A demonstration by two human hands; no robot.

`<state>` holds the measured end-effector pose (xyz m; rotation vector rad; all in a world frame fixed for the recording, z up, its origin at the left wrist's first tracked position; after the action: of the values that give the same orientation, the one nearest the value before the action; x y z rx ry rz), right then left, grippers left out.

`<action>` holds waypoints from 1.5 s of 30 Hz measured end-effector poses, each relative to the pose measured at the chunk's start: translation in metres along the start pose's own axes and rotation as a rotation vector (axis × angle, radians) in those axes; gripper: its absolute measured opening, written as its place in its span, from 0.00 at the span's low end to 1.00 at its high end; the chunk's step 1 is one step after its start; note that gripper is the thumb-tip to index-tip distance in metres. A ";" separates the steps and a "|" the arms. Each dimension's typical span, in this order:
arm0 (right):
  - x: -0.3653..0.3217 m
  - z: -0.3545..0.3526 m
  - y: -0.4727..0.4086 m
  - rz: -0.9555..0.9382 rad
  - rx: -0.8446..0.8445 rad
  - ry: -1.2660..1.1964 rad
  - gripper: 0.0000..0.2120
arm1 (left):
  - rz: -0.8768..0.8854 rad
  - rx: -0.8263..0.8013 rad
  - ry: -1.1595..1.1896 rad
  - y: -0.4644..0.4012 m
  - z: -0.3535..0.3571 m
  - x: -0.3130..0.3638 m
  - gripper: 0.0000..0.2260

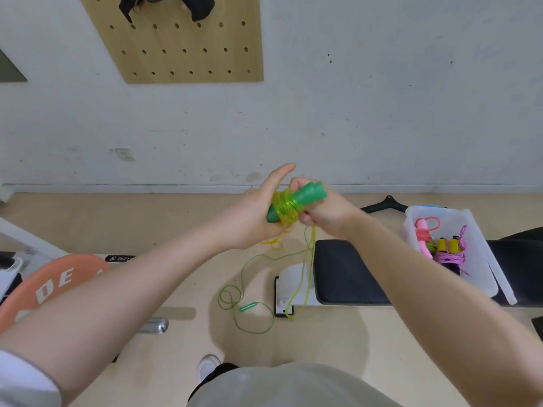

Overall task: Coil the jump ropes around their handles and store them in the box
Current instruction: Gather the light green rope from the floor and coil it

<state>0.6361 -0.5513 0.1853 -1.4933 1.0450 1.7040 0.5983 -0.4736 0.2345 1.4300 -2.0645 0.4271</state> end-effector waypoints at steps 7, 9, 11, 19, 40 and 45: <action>0.024 0.024 0.009 0.029 0.109 0.296 0.12 | -0.166 -0.001 -0.005 -0.007 0.011 -0.035 0.33; 0.025 0.033 0.008 0.046 -0.008 0.663 0.11 | -0.229 0.041 -0.056 -0.012 0.007 -0.050 0.32; 0.025 0.048 0.013 0.042 -0.177 1.019 0.10 | -0.330 0.059 -0.198 -0.016 0.001 -0.075 0.34; -0.044 0.057 0.022 -0.262 -0.142 1.347 0.11 | -0.231 -0.294 -0.622 -0.007 0.049 -0.077 0.22; 0.034 0.028 0.004 0.062 0.216 0.414 0.11 | -0.360 0.085 0.610 0.004 0.017 -0.050 0.20; 0.016 0.044 0.018 -0.008 -0.016 0.057 0.08 | -0.397 0.068 0.710 0.007 0.016 -0.063 0.20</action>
<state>0.5971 -0.5219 0.1742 -1.5627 1.0560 1.6764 0.6031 -0.4339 0.1832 1.4126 -1.1865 0.7136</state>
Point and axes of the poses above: each hand's wrist, its own y-axis away from the middle knuckle, its own z-axis out of the palm, x = y × z, the point moved 9 cm from there along -y, towards the middle knuckle, and after that the axes turned 1 degree about -z, right-handed, at the moved point
